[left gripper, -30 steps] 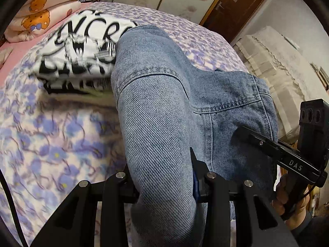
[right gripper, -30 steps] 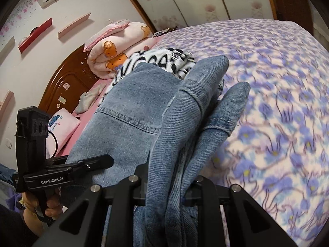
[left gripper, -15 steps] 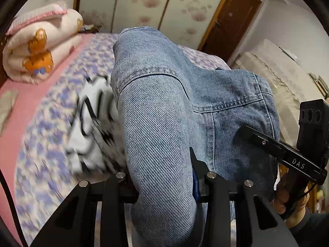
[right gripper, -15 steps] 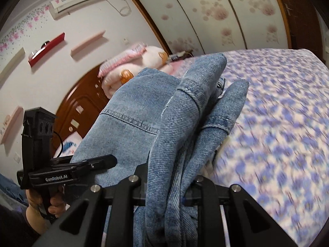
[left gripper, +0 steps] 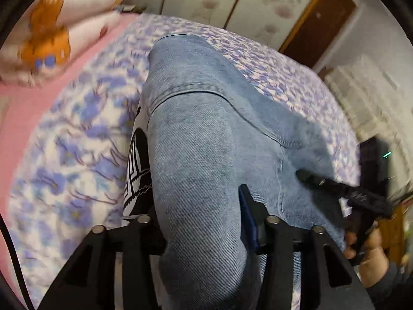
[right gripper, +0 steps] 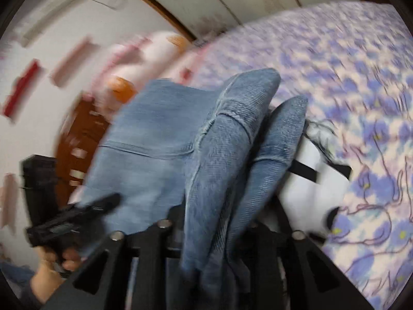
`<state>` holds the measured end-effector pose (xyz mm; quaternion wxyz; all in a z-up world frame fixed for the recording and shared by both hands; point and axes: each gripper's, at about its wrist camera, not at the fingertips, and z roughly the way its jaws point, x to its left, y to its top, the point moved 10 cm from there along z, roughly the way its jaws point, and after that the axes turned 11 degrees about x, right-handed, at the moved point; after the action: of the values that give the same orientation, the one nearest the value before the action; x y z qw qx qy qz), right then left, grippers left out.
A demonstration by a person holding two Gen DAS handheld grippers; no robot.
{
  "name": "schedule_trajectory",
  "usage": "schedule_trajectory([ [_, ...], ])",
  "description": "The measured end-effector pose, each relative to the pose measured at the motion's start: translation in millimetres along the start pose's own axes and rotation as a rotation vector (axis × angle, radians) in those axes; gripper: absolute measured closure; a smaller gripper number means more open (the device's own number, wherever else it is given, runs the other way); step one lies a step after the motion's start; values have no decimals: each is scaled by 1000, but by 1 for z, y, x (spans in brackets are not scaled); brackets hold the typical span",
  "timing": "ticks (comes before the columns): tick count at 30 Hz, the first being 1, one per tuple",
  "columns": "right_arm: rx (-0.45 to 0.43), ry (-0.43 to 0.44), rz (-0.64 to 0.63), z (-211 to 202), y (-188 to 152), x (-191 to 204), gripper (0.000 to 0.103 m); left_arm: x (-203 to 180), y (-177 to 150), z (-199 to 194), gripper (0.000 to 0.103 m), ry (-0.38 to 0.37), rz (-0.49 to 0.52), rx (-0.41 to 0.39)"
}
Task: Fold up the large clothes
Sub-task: 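Lift the jacket with both tools and carry it onto the shirt stack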
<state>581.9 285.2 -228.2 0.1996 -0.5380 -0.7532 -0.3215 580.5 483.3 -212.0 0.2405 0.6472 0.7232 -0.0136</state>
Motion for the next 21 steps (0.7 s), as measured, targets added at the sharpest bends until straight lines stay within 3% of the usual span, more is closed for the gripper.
schedule_trajectory([
  [2,-4,55,40,6,-2,-10,70,6,-4,7,53,-66,-31,-10],
  [7,29,-49,-28,-3,-9,2,61,5,-10,3,47,-79,-38,3],
  [10,60,-114,-39,-14,-10,10,60,6,-8,-8,46,-7,-44,0],
  [14,57,-205,-55,-45,-17,10,60,-6,-8,-40,48,143,2,-75],
  [15,48,-228,-60,-52,-19,13,60,-8,-8,-50,50,164,3,-99],
  [17,7,-275,-80,-63,-21,19,60,-12,-8,-67,69,188,4,-142],
  [18,-18,-291,-94,-66,-19,22,60,-15,-9,-73,88,193,9,-154],
  [21,-148,-384,-195,-89,-18,48,60,-28,-10,-86,93,228,50,-194],
])
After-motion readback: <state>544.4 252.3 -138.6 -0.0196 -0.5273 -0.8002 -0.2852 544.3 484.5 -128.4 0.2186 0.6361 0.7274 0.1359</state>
